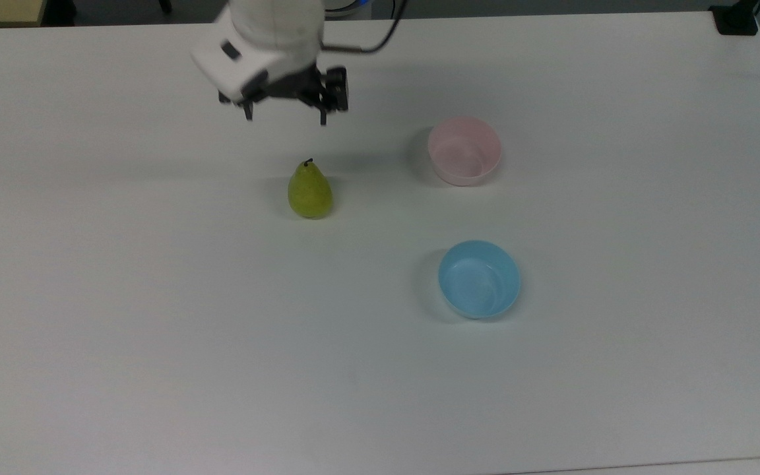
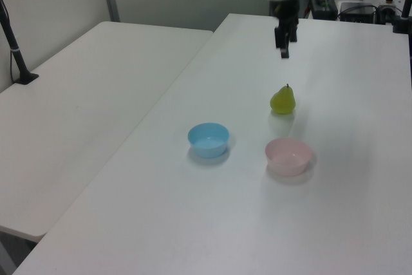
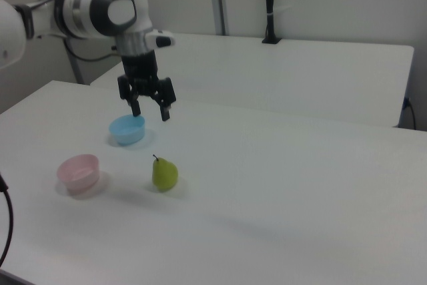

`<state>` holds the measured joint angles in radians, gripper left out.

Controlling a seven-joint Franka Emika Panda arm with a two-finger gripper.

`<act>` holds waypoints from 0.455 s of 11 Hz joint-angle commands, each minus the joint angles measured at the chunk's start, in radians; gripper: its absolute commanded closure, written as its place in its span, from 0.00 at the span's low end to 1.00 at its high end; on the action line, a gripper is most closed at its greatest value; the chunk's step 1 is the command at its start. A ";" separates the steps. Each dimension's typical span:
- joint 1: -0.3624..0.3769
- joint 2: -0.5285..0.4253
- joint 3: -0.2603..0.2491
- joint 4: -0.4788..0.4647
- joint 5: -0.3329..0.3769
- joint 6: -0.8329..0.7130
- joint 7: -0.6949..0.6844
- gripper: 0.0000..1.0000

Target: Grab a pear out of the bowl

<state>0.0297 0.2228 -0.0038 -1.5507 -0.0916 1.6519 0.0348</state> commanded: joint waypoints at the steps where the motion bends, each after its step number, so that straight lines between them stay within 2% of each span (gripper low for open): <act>1: -0.034 -0.092 -0.005 -0.023 0.056 -0.033 0.008 0.00; 5: -0.040 -0.100 -0.004 -0.016 0.053 -0.040 0.020 0.00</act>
